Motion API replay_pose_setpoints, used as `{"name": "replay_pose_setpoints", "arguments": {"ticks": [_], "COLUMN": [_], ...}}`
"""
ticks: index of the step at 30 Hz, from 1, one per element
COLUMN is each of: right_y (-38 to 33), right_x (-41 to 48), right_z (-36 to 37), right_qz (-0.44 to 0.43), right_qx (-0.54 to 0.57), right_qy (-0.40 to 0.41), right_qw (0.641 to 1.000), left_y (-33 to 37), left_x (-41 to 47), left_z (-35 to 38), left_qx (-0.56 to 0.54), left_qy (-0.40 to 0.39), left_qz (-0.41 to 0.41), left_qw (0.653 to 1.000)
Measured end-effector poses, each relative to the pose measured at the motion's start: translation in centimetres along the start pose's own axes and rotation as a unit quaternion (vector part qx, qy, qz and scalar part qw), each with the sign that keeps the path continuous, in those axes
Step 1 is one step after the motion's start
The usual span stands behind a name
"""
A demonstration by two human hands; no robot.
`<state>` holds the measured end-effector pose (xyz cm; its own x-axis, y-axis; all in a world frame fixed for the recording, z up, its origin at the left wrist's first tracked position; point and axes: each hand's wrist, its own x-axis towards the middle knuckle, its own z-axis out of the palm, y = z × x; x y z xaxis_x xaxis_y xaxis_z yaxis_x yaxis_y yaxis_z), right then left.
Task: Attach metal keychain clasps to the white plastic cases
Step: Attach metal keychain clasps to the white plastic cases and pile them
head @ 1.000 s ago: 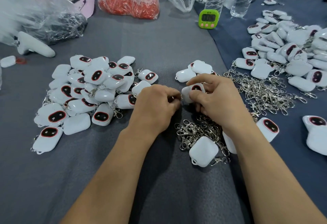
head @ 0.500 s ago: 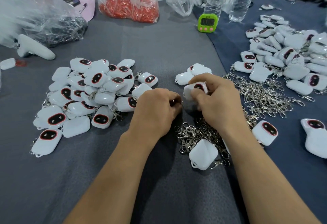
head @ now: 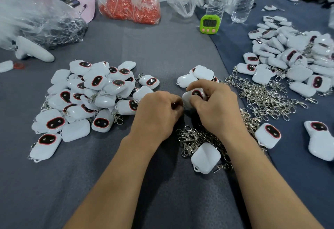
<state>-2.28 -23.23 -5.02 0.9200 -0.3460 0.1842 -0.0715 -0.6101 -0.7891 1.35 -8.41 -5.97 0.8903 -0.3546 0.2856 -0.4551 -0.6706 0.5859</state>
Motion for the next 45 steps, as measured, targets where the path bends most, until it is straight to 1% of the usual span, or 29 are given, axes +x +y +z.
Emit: {"name": "replay_pose_setpoints", "arguments": {"ticks": [6, 10, 14, 16, 18, 19, 22, 24, 25, 27, 29, 31, 34, 36, 37, 38, 39, 40, 42, 43, 45], "right_y": [-0.3, -0.5, 0.1, 0.4, 0.5, 0.4, 0.2, 0.0, -0.1, -0.2, -0.4, -0.6, -0.8, -0.9, -1.0, -1.0, -1.0, -0.9, -0.7, -0.6, -0.6], "right_x": [0.0, -0.1, 0.2, 0.4, 0.5, 0.5, 0.7, 0.8, 0.8, 0.8, 0.8, 0.7, 0.6, 0.5, 0.5, 0.4, 0.4, 0.4, 0.4, 0.3, 0.3], "right_z": [-0.2, 0.1, 0.0, 0.0, 0.1, 0.1, -0.2, -0.6, -0.7, -1.0, -1.1, -1.2, -1.2, -1.2, -1.3, -1.4, -1.4, -1.5, -1.5, -1.4, -1.0], "right_qz": [-0.009, -0.012, 0.028, 0.069, 0.103, 0.12, 0.167, 0.187, 0.196, 0.216, 0.227, 0.238, 0.251, 0.244, 0.238, 0.232, 0.228, 0.223, 0.204, 0.194, 0.183], "right_qx": [-0.029, -0.034, -0.008, 0.042, 0.093, 0.116, 0.23, 0.308, 0.341, 0.393, 0.42, 0.436, 0.462, 0.476, 0.477, 0.476, 0.473, 0.467, 0.436, 0.418, 0.407], "right_qy": [-0.021, -0.027, -0.033, -0.046, -0.066, -0.072, -0.082, -0.094, -0.1, -0.113, -0.122, -0.122, -0.122, -0.131, -0.136, -0.141, -0.142, -0.14, -0.136, -0.133, -0.126], "right_qw": [0.999, 0.999, 0.999, 0.996, 0.988, 0.983, 0.955, 0.928, 0.914, 0.887, 0.87, 0.859, 0.842, 0.835, 0.835, 0.837, 0.839, 0.844, 0.866, 0.877, 0.886], "left_y": [0.0, 0.2, 0.3, 0.2, 0.3, 0.4, 0.2, 0.0, -0.1, -0.4, -0.3, -0.2, 0.1, 0.3, 0.2, 0.2, 0.0, -0.2, -0.6, -0.6, -0.5], "left_x": [-0.1, -0.2, -0.2, -0.3, -0.3, -0.3, 0.0, 0.2, 0.4, 0.5, 0.5, 0.6, 0.6, 0.6, 0.6, 0.6, 0.6, 0.7, 0.5, 0.3, 0.0], "left_z": [0.2, 0.4, 0.5, 0.4, 0.3, 0.2, -0.2, -0.5, -0.6, -0.7, -0.6, -0.6, -0.8, -1.0, -1.1, -1.3, -1.5, -1.6, -1.7, -1.7, -1.7], "left_qx": [0.008, 0.054, 0.097, 0.097, 0.06, 0.033, -0.08, -0.181, -0.223, -0.278, -0.316, -0.351, -0.426, -0.464, -0.47, -0.463, -0.442, -0.4, -0.277, -0.214, -0.122], "left_qy": [0.007, 0.025, 0.049, 0.055, 0.061, 0.059, 0.068, 0.083, 0.078, 0.036, -0.005, -0.005, 0.001, -0.018, -0.031, -0.042, -0.048, -0.046, -0.037, -0.03, 0.007], "left_qz": [0.005, 0.041, 0.064, 0.083, 0.086, 0.074, 0.004, -0.054, -0.079, -0.103, -0.107, -0.118, -0.143, -0.139, -0.133, -0.123, -0.109, -0.091, -0.043, -0.017, 0.027], "left_qw": [1.0, 0.997, 0.992, 0.99, 0.993, 0.995, 0.994, 0.978, 0.969, 0.954, 0.943, 0.929, 0.893, 0.875, 0.872, 0.877, 0.889, 0.911, 0.959, 0.976, 0.992]}}
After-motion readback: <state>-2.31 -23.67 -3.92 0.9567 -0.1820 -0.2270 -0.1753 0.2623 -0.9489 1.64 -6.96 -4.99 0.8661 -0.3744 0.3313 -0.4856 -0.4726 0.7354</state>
